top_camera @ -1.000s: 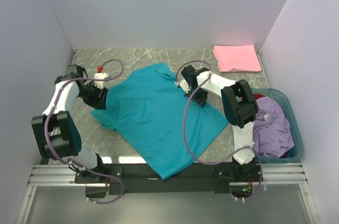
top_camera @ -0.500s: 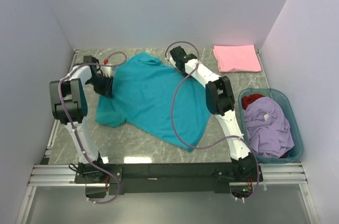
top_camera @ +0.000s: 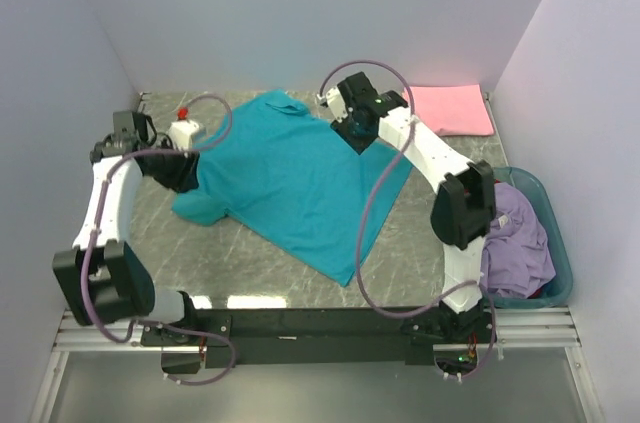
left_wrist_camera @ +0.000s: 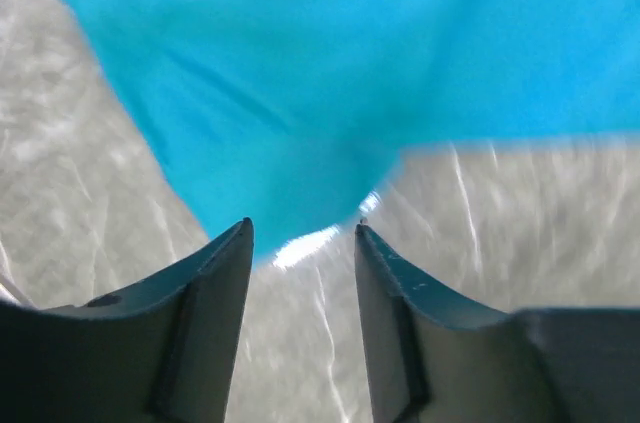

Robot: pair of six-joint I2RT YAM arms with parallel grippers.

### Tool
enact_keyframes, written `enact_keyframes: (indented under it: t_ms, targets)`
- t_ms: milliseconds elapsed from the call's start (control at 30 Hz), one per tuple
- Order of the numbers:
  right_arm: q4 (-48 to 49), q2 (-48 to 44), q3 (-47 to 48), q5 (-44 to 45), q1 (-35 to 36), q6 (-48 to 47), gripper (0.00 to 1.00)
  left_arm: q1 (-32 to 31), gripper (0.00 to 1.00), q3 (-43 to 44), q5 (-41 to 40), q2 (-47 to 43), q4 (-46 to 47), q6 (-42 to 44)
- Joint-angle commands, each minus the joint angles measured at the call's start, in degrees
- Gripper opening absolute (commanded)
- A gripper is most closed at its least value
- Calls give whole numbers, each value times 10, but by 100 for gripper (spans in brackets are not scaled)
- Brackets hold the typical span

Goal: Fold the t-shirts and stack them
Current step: Flatten the tshirt out

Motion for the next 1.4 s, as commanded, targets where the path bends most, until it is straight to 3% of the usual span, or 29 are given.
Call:
enact_keyframes:
  t_ms: [0, 133, 267, 367, 600, 767, 800, 867, 900, 967, 1000, 1100, 1200, 1233, 1267, 1300, 1367]
  targets:
    - [-71, -76, -77, -124, 23, 42, 45, -14, 47, -99, -25, -34, -67, 107]
    - [-89, -123, -164, -218, 40, 64, 38, -55, 43, -179, -61, -71, -21, 102]
    - [-92, -160, -236, -265, 44, 71, 36, -93, 48, -233, -96, -66, 48, 71]
    - [-93, -174, -274, -269, 50, 65, 35, -115, 55, -246, -116, -47, 114, 43]
    - [-92, -180, -330, -276, 67, 60, 36, -121, 58, -250, -159, 16, 183, 34]
    - [-81, -160, -340, -275, 78, 70, 36, -121, 51, -240, -159, 63, 209, 29]
    - [-79, -157, -340, -271, 78, 70, 35, -121, 40, -234, -159, 71, 207, 29]
    - [-75, -145, -337, -255, 79, 70, 35, -121, 21, -192, -151, 96, 142, 41]
    - [-72, -142, -338, -248, 78, 69, 34, -122, 5, -170, -134, 101, 111, 55]
    - [-68, -136, -340, -221, 76, 68, 34, -122, 0, -91, -114, 116, 21, 78]
    - [-64, -134, -342, -212, 76, 67, 33, -122, 1, -61, -102, 123, -83, 107]
    - [-56, -130, -346, -176, 74, 65, 33, -122, 1, 36, -72, 150, -229, 149]
    - [-45, -130, -348, -148, 71, 63, 33, -122, 1, 89, -65, 172, -273, 156]
    - [-42, -128, -348, -145, 70, 63, 32, -119, 6, 94, -65, 176, -257, 149]
    - [-41, -127, -347, -143, 71, 64, 32, -111, 19, 97, -74, 178, -237, 133]
    - [-41, -125, -347, -141, 70, 64, 32, -108, 54, 95, -75, 180, -223, 119]
    - [-41, -126, -344, -144, 70, 66, 33, -88, 72, 87, -64, 174, -178, 108]
